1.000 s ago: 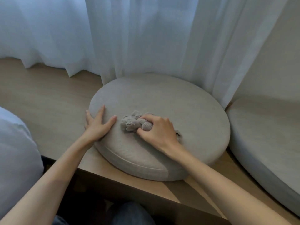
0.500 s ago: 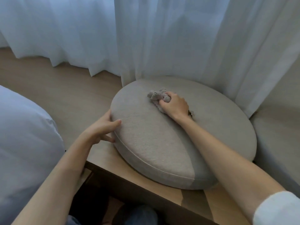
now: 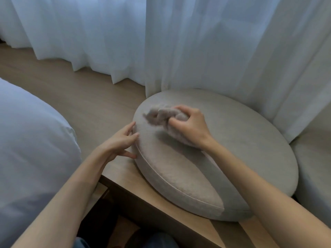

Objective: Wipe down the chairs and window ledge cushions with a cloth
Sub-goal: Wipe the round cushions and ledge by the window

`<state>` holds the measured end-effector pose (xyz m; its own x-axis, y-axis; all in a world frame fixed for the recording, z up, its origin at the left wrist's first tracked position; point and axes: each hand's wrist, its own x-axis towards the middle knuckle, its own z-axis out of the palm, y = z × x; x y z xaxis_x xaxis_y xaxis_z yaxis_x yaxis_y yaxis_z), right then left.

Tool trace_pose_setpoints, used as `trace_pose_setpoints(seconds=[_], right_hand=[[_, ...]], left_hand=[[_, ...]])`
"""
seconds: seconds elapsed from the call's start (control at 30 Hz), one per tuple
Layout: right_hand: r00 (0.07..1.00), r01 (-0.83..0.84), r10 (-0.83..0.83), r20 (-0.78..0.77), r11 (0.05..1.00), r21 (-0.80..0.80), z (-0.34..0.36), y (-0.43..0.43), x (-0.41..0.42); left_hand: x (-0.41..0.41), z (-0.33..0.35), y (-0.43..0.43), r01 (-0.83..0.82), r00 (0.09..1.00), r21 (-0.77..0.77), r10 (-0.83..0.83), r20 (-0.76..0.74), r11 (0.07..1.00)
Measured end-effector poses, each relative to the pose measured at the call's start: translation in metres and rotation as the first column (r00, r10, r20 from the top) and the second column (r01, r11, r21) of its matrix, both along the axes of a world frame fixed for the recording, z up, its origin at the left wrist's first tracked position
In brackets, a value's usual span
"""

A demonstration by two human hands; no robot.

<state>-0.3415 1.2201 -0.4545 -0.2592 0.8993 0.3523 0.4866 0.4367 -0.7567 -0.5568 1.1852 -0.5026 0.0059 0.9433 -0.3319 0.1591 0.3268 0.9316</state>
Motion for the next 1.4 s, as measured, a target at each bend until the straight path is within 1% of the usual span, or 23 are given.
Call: trace_pose_setpoints(seconds=[0.07,0.1,0.13,0.23,0.27,0.3,0.37,0.4,0.43,0.47,0.53,0.67,0.8,0.87,0.93,1.03,1.1,1.13,1.23,1.27,1.33,1.4], right_hand=[[0.975,0.219,-0.221,0.026,0.973,0.075,0.009,0.033,-0.009],[0.956,0.278,-0.285,0.066,0.956,0.096,0.012,0.051,-0.014],[0.945,0.300,-0.310,0.102,0.948,0.105,0.013,0.069,-0.019],[0.942,0.269,-0.290,0.167,0.953,0.136,0.008,0.117,-0.037],[0.937,0.255,-0.280,0.210,0.957,0.136,0.003,0.130,-0.043],[0.921,0.254,-0.274,0.275,0.961,0.106,-0.003,0.140,-0.049],[0.867,0.281,-0.247,0.432,0.960,-0.015,-0.017,0.154,-0.063],[0.844,0.288,-0.231,0.484,0.956,-0.047,-0.024,0.157,-0.068],[0.834,0.287,-0.228,0.502,0.957,-0.042,-0.029,0.159,-0.072],[0.841,0.269,-0.227,0.491,0.963,-0.014,-0.032,0.158,-0.075],[0.885,0.176,-0.173,0.432,0.984,0.033,-0.031,0.150,-0.078],[0.930,0.006,-0.019,0.367,0.999,0.036,-0.030,0.110,-0.076],[0.952,-0.036,0.015,0.307,0.998,0.061,-0.032,0.051,-0.063],[0.952,-0.067,0.048,0.301,0.996,0.051,-0.031,0.021,-0.050],[0.946,-0.125,0.115,0.302,0.992,0.013,-0.027,-0.008,-0.034],[0.929,-0.193,0.203,0.308,0.979,-0.064,-0.022,-0.045,-0.005],[0.911,-0.212,0.242,0.334,0.969,-0.124,-0.017,-0.064,0.015],[0.904,-0.209,0.250,0.346,0.966,-0.153,-0.014,-0.072,0.026],[0.909,-0.175,0.246,0.337,0.958,-0.227,-0.006,-0.090,0.065],[0.920,-0.146,0.220,0.326,0.961,-0.235,-0.005,-0.095,0.079],[0.947,-0.049,0.113,0.300,0.976,-0.213,-0.007,-0.107,0.106],[0.962,0.099,-0.057,0.268,0.985,-0.144,-0.015,-0.118,0.130]], left_hand=[[0.001,0.000,-0.002,-0.011,1.000,-0.007,0.010,-0.024,1.000],[0.001,0.000,-0.002,-0.014,0.999,-0.009,0.014,-0.031,1.000],[0.001,0.000,-0.002,-0.016,0.999,-0.007,0.016,-0.031,1.000],[-0.001,-0.002,0.002,-0.022,1.000,-0.006,0.022,0.007,1.000],[-0.002,-0.004,0.004,-0.028,1.000,-0.010,0.028,0.014,1.000],[-0.002,-0.005,0.006,-0.037,0.999,-0.014,0.037,0.013,0.999],[-0.001,-0.007,0.009,-0.058,0.998,-0.022,0.058,0.002,0.998],[-0.001,-0.007,0.011,-0.065,0.998,-0.026,0.065,-0.004,0.998],[0.000,-0.008,0.012,-0.071,0.997,-0.031,0.071,-0.007,0.997],[0.000,-0.008,0.014,-0.079,0.997,-0.036,0.079,-0.004,0.996],[0.000,-0.007,0.016,-0.101,0.995,-0.049,0.102,0.010,0.994],[-0.003,-0.008,0.016,-0.110,0.989,-0.078,0.117,0.089,0.991],[-0.004,-0.010,0.009,-0.145,0.971,-0.103,0.162,0.179,0.984],[-0.003,-0.009,0.004,-0.132,0.965,-0.085,0.148,0.216,0.988],[0.002,-0.005,-0.003,-0.133,0.959,-0.066,0.145,0.242,0.989],[0.009,0.000,-0.010,-0.197,0.945,-0.047,0.203,0.256,0.979],[0.017,0.002,-0.015,-0.209,0.955,0.004,0.204,0.218,0.978],[0.022,0.002,-0.018,-0.195,0.968,0.048,0.185,0.167,0.980],[0.045,0.005,-0.032,-0.079,0.994,0.202,0.092,-0.058,0.976],[0.052,0.006,-0.038,-0.016,0.991,0.231,0.045,-0.122,0.973],[0.064,0.006,-0.049,0.157,0.962,0.236,-0.094,-0.257,0.959],[0.077,0.004,-0.059,0.366,0.870,0.214,-0.251,-0.424,0.906]])
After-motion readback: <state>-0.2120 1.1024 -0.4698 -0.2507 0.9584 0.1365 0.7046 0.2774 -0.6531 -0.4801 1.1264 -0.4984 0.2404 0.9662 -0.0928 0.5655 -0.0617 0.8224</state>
